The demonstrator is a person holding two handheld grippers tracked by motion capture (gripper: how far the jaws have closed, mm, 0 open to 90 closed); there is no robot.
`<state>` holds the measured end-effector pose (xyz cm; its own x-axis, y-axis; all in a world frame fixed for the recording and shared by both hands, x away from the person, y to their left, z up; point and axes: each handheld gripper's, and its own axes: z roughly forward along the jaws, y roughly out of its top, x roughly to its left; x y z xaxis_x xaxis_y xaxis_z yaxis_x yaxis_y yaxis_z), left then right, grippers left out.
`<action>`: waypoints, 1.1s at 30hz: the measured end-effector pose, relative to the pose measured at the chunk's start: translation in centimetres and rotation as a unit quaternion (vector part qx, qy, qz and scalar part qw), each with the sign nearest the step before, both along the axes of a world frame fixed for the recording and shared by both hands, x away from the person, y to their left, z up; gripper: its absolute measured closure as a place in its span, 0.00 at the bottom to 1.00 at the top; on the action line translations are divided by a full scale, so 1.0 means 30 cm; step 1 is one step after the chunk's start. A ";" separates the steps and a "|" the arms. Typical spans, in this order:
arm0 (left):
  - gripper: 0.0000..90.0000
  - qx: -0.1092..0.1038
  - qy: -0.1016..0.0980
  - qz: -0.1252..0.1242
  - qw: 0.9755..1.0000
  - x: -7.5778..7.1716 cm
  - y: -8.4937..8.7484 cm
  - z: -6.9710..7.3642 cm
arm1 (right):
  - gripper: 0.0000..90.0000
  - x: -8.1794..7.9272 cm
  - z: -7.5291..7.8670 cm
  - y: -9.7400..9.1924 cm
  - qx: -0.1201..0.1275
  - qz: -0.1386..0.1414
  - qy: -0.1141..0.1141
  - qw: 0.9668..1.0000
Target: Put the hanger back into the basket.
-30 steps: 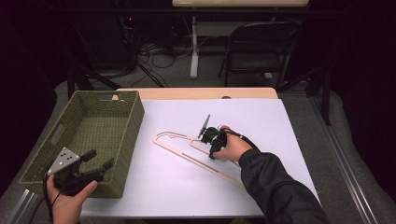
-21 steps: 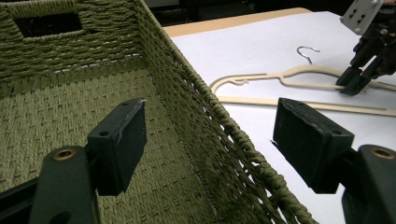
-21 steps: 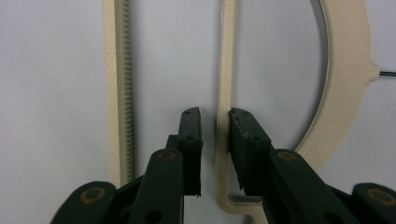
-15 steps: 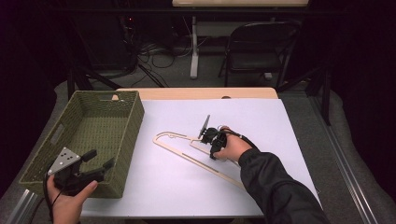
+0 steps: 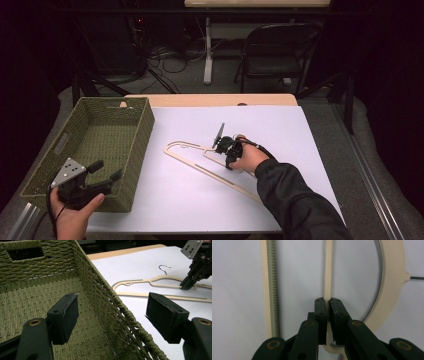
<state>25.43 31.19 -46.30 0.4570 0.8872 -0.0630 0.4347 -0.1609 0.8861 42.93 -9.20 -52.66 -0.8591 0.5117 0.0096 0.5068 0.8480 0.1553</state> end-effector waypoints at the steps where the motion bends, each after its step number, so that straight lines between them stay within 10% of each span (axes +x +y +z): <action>1: 0.29 0.000 0.000 0.000 1.000 0.000 0.000 0.000 | 0.94 0.000 0.000 0.000 0.000 0.000 0.000 1.000; 33: 0.29 -0.001 0.001 -0.001 1.000 0.002 0.000 -0.001 | 0.95 0.003 0.011 -0.004 -0.008 -0.002 0.016 1.000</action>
<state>25.48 31.19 -46.33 0.4583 0.8864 -0.0651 0.4359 -0.1603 0.8856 43.03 -9.33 -52.34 -0.8569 0.5147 0.0282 0.5139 0.8486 0.1256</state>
